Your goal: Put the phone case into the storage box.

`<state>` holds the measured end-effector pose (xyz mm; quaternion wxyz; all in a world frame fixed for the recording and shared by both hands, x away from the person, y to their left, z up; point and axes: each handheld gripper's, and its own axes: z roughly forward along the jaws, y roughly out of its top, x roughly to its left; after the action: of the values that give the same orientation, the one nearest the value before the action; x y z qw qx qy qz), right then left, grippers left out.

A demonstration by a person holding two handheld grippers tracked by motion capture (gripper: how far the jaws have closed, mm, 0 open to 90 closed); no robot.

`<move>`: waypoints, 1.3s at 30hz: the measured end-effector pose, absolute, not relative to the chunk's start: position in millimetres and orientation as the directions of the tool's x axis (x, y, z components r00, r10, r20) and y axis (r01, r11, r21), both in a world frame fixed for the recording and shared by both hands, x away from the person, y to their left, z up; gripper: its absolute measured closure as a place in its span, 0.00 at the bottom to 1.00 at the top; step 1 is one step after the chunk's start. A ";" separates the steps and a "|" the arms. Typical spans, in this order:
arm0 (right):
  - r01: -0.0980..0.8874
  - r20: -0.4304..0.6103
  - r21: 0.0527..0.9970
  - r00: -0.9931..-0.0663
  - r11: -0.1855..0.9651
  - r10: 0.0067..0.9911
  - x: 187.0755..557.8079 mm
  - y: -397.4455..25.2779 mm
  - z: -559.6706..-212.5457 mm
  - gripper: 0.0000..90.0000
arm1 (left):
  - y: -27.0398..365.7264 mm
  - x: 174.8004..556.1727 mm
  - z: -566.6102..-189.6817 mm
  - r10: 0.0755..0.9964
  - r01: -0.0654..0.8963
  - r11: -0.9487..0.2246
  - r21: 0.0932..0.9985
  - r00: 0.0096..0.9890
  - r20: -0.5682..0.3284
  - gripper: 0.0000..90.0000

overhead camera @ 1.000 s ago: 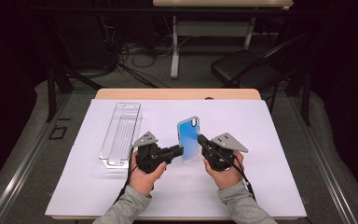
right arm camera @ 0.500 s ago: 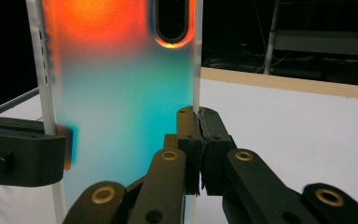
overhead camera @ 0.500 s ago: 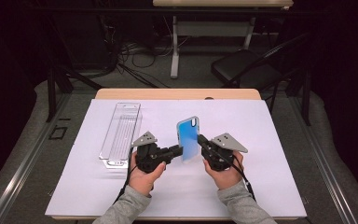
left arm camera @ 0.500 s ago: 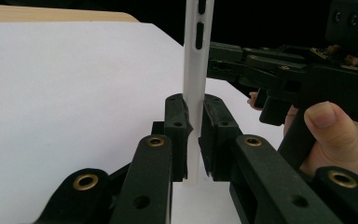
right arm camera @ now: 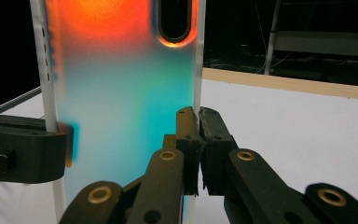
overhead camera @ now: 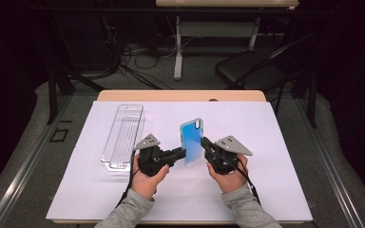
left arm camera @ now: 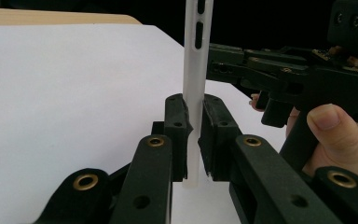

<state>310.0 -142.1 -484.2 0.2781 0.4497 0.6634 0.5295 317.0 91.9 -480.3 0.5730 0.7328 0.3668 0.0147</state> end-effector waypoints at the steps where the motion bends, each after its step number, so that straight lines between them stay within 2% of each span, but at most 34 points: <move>1: 0.301 0.107 0.953 -0.441 0.035 0.891 310.1 -142.1 -484.2 0.97 | 91.8 316.9 -480.3 0.555 0.520 -0.074 0.851 0.730 -0.398 0.91; 17: 0.296 0.110 0.955 -0.454 0.034 0.884 310.0 -142.3 -484.1 0.91 | 95.0 317.5 -479.2 0.554 0.514 -0.063 0.856 0.731 -0.398 0.91; 24: 0.294 0.121 0.956 -0.473 0.027 0.873 309.9 -143.1 -482.9 0.82 | 98.8 319.4 -479.3 0.557 0.516 -0.051 0.855 0.725 -0.404 0.91; 30: 0.268 0.091 0.961 -0.513 0.059 0.854 312.0 -144.8 -480.2 0.73 | 106.7 321.4 -477.9 0.566 0.509 -0.036 0.860 0.720 -0.402 0.91; 39: 0.255 0.086 0.965 -0.533 0.062 0.842 318.3 -144.6 -479.6 0.76 | 118.0 325.2 -478.1 0.589 0.505 -0.029 0.863 0.706 -0.393 0.91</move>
<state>318.3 -144.6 -479.6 0.2655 0.4038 0.6787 0.5529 325.2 118.0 -478.1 0.5829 0.7165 0.3815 0.0359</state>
